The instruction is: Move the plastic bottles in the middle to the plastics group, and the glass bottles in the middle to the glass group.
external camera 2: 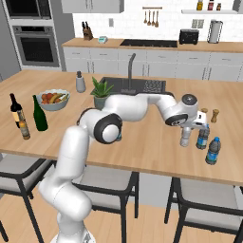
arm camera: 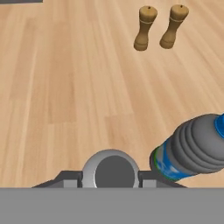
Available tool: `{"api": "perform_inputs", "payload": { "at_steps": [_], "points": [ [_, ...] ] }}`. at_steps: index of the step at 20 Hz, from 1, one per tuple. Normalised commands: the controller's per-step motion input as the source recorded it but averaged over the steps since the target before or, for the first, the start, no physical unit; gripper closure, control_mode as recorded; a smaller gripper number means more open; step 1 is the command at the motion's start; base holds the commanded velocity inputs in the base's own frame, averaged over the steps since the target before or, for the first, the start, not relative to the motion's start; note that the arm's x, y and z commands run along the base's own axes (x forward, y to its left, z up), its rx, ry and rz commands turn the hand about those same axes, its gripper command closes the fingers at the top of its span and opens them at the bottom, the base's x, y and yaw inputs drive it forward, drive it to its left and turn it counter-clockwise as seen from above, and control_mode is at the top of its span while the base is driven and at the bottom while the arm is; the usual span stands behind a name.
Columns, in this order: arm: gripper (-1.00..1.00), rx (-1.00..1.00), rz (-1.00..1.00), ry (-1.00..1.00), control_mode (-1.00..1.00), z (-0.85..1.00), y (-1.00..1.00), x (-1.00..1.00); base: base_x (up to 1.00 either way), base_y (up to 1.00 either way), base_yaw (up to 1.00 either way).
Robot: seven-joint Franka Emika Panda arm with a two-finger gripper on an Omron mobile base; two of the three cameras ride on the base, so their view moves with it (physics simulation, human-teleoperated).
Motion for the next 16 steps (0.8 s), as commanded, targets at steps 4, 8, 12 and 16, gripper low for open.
{"api": "perform_inputs", "payload": {
  "at_steps": [4, 8, 12, 16],
  "points": [
    [1.0, 0.0, 0.0, 0.0, -1.0, -0.07, -0.03, 0.0, 0.0, 0.0, 0.0],
    [1.0, 0.0, 0.0, 0.0, -1.0, -0.37, 0.0, 0.03, 0.0, 0.0, 0.0],
    [1.0, 0.0, 0.0, 0.0, -1.0, -0.33, 0.0, 0.0, 0.0, 0.0, 0.0],
    [1.0, 0.0, 0.0, 0.0, -1.0, 0.0, 0.0, 0.0, 0.0, 0.0, 0.0]
  ]
}}
